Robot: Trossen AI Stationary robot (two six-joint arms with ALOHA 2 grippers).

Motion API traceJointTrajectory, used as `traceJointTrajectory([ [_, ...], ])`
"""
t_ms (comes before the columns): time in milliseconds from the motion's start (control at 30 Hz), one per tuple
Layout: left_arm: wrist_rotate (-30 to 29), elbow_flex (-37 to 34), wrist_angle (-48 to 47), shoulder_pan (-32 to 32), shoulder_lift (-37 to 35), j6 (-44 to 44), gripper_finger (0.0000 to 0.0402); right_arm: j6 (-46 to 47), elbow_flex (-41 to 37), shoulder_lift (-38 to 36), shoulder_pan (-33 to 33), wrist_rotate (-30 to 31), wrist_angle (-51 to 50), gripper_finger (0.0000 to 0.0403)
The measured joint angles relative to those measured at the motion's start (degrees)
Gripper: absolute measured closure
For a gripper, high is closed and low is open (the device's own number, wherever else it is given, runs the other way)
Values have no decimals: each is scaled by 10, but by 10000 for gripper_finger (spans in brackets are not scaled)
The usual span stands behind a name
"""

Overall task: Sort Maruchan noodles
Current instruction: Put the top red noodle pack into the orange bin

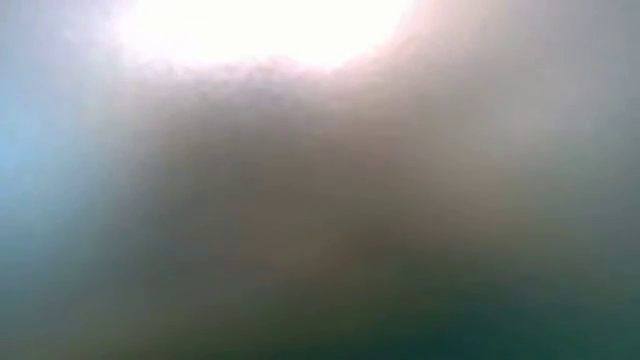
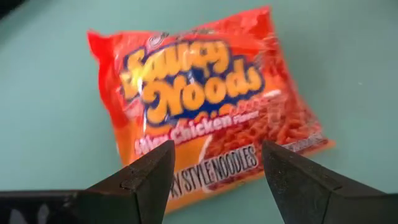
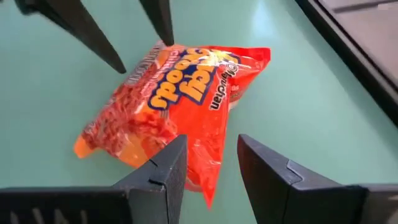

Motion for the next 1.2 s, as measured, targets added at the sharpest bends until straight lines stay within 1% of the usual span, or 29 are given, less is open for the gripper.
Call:
traceJointTrajectory([
  [167, 0, -4, -27, -1, 0, -9, 178, 52, 0, -1, -8, -4, 2, 260],
  [233, -6, -9, -27, -1, 0, -11, 178, 66, 1, -1, -10, -4, 2, 248],
  [333, -36, -11, -29, 5, 0, -19, 178, 86, 1, -1, -13, -5, 2, 224],
  [467, -40, -11, -29, 8, 0, -19, 178, 128, 1, -1, -20, -5, 2, 194],
  [600, -39, -12, -34, 8, 0, -18, 178, 169, 1, -1, -34, -6, 2, 176],
  [767, -39, -12, -34, 10, 1, -19, 178, 233, 1, -1, -56, -6, 2, 171],
  [900, -38, -10, -25, 9, 21, -26, 178, 248, 2, 11, -61, -7, 2, 174],
  [1033, -37, -5, 7, 9, 55, -36, 178, 244, 2, 30, -61, -6, 4, 174],
  [1100, -37, -5, 31, 9, 66, -35, 178, 224, 2, 35, -61, 9, 9, 174],
  [1200, -33, -5, 50, 10, 73, -29, 178, 210, 2, 36, -61, 51, 11, 174],
])
